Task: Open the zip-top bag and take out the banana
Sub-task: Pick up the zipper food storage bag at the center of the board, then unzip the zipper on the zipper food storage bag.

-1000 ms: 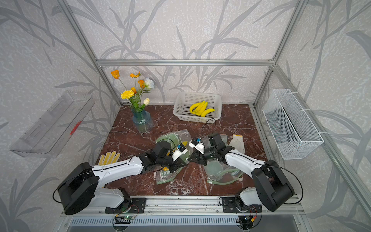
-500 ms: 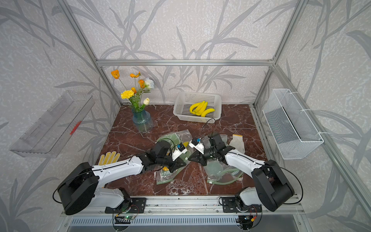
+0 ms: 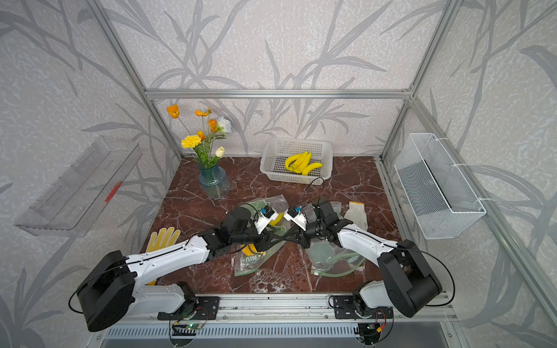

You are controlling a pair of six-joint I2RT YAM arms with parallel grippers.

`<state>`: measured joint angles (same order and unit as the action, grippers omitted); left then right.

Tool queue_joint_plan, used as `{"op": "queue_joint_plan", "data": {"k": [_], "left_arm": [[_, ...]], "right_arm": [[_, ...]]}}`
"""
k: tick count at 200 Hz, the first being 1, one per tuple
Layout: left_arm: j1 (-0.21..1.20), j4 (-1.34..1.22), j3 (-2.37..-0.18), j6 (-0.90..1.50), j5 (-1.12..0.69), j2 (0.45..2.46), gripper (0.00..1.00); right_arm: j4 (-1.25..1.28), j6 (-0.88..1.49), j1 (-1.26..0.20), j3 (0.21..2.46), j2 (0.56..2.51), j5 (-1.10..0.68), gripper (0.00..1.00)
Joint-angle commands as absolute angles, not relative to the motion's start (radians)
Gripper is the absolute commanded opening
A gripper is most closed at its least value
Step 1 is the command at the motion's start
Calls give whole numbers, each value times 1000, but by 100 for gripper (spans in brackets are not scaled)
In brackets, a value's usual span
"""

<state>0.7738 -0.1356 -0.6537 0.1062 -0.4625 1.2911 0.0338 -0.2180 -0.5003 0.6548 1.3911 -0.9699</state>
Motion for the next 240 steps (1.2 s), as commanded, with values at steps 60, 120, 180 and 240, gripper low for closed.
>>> {"op": "queue_joint_plan", "data": {"k": [60, 120, 180, 240], "left_arm": [[770, -152, -665, 86, -476, 1315, 31], [770, -141, -666, 77, -466, 1303, 21], [770, -143, -670, 78, -474, 1319, 10], [771, -133, -666, 73, -468, 1327, 6]], "right_arm": [[46, -214, -498, 659, 1384, -986, 0], [45, -214, -498, 661, 1387, -989, 0], [48, -209, -499, 658, 1385, -989, 0], [69, -195, -499, 656, 1379, -982, 0]]}}
